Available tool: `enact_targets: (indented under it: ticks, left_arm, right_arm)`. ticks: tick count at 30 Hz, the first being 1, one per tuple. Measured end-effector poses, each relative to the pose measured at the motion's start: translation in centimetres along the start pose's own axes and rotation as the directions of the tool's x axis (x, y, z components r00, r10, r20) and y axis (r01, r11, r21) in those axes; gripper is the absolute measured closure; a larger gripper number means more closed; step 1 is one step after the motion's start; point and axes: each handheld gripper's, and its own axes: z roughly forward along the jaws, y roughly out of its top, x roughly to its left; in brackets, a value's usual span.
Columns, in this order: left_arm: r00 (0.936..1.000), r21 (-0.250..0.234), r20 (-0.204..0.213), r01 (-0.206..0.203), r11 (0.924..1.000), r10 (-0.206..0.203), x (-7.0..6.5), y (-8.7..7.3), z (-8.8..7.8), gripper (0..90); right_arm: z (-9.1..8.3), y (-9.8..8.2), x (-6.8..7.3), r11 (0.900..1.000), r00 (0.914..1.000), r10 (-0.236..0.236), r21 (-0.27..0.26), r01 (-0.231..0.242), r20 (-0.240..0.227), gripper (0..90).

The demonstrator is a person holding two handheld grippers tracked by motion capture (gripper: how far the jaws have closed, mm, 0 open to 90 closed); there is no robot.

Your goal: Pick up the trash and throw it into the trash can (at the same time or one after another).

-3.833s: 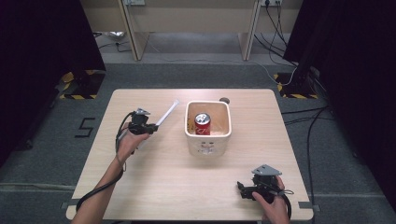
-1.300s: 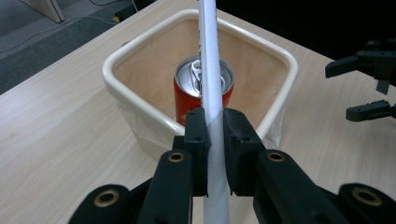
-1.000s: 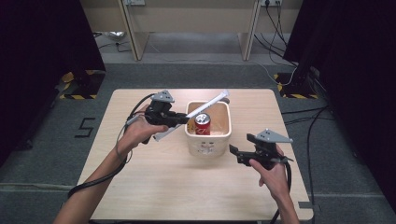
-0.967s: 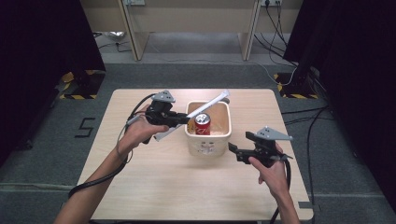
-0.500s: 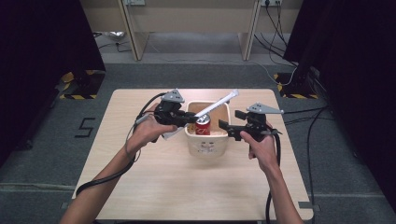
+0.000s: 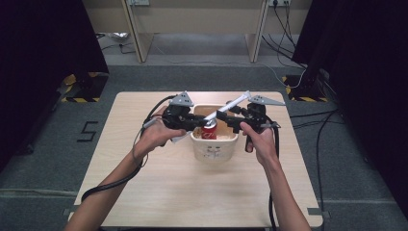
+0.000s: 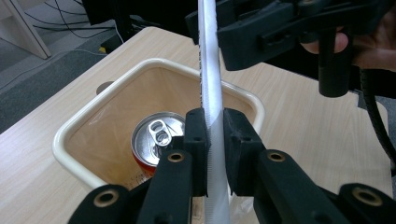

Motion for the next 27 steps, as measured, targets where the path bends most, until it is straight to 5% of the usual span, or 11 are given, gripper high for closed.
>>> enact_targets:
  ticks: [5, 13, 17, 27]
  left_arm:
    - [1.0, -0.007, -0.007, 0.0, 1.0, 0.0, 0.3, 0.0, -0.1, 79.9]
    - [1.0, -0.016, -0.007, -0.006, 0.9999, 0.006, 0.1, 0.1, 0.4, 79.8]
    - [1.0, -0.013, 0.005, 0.001, 0.9999, -0.001, 0.1, 0.2, 0.7, 79.7]
    - [0.9994, -0.024, 0.019, 0.03, 0.9993, -0.029, 0.1, 0.5, -0.1, 67.8]
  right_arm:
    - [0.4, 0.2, -0.2, 1.0, 0.9986, 0.024, -0.015, -0.025, -0.046, 46.6]
    - [0.5, 0.4, -0.7, 0.989, 0.9828, 0.112, -0.079, -0.124, -0.147, 64.6]
    - [0.2, 0.7, -0.4, 0.988, 0.98, 0.108, -0.093, -0.124, -0.167, 71.5]
    - [-0.4, 1.6, 0.4, 0.97, 0.9496, 0.151, -0.145, -0.196, -0.275, 79.6]
